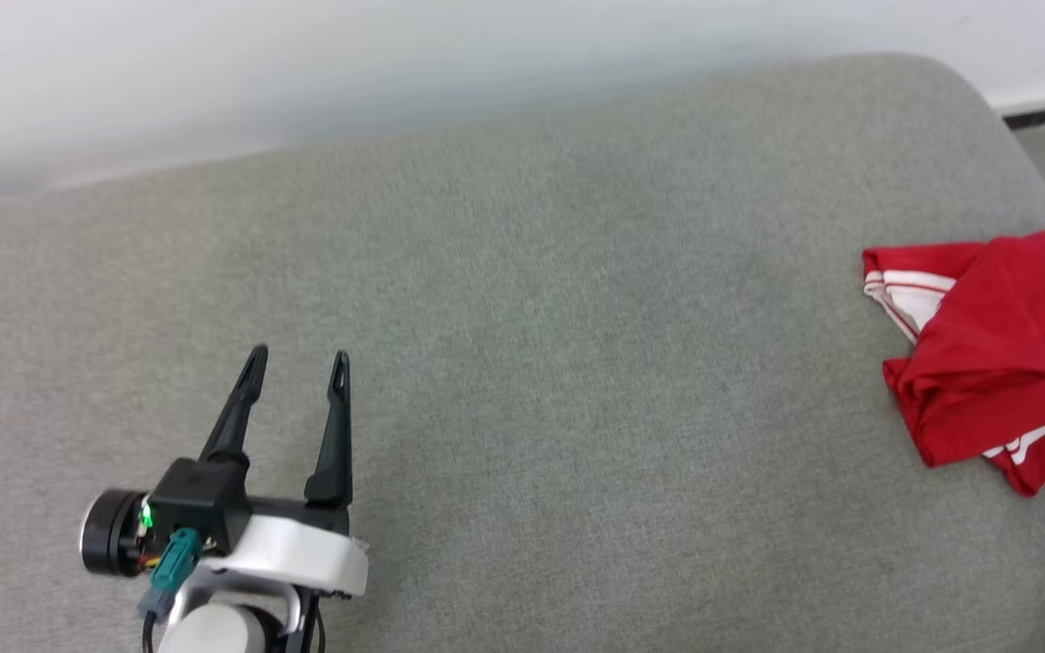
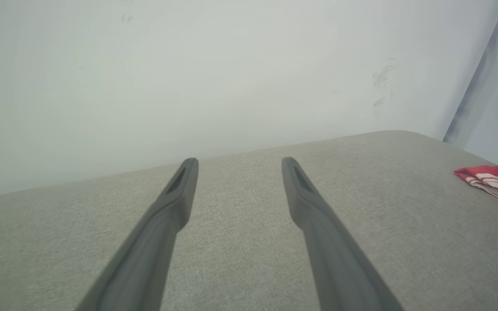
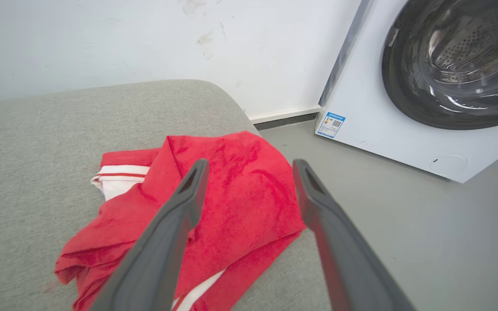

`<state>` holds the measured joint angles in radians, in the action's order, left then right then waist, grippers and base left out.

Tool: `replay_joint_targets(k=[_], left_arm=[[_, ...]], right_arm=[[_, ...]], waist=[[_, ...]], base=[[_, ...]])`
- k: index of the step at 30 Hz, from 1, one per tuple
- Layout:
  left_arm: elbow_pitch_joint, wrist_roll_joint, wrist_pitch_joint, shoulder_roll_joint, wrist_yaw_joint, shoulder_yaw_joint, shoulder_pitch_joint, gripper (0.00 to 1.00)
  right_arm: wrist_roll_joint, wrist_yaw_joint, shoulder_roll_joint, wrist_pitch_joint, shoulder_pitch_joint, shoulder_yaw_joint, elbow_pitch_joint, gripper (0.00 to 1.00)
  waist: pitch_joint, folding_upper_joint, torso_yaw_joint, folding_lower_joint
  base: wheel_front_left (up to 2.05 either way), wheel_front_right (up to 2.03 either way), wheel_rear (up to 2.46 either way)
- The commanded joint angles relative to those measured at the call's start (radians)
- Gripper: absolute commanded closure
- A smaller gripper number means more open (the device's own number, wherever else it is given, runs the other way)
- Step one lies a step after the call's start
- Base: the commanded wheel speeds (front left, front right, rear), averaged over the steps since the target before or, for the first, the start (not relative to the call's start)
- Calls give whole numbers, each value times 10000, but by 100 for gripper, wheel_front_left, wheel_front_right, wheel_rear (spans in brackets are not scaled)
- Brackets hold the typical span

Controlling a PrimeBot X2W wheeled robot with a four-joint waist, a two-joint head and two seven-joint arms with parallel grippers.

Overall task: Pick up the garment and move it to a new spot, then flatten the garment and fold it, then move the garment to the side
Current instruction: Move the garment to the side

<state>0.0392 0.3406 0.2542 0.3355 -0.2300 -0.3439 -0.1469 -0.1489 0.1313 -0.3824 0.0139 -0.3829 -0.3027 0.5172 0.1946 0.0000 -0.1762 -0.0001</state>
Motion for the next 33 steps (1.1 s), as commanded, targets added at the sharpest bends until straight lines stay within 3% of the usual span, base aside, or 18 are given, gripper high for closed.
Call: replay_joint_targets(k=[1, 13, 21, 33], left_arm=[[-28, 60, 50, -33, -65, 69, 215, 0], [-117, 393, 85, -75, -529, 453, 1612, 0], [-249, 321, 103, 110, -613, 679, 1901, 0], [-482, 185, 124, 166, -556, 693, 2460, 0]], right_arm=[[-34, -11, 182, -68, 338, 14, -382, 0], [-231, -10, 1961, -1033, 3050, 1074, -4504, 0], [-476, -10, 2228, -1148, 3537, 2147, -5488, 0], [-208, -8, 2886, -1143, 5015, 2629, -6799, 0]], waist=[[-587, 0, 123, 1], [-1678, 0, 801, 1], [-2073, 0, 1315, 1], [-2510, 0, 1397, 1]], base=[[0, 0, 0], [0, 0, 0], [0, 0, 0], [0, 0, 0]])
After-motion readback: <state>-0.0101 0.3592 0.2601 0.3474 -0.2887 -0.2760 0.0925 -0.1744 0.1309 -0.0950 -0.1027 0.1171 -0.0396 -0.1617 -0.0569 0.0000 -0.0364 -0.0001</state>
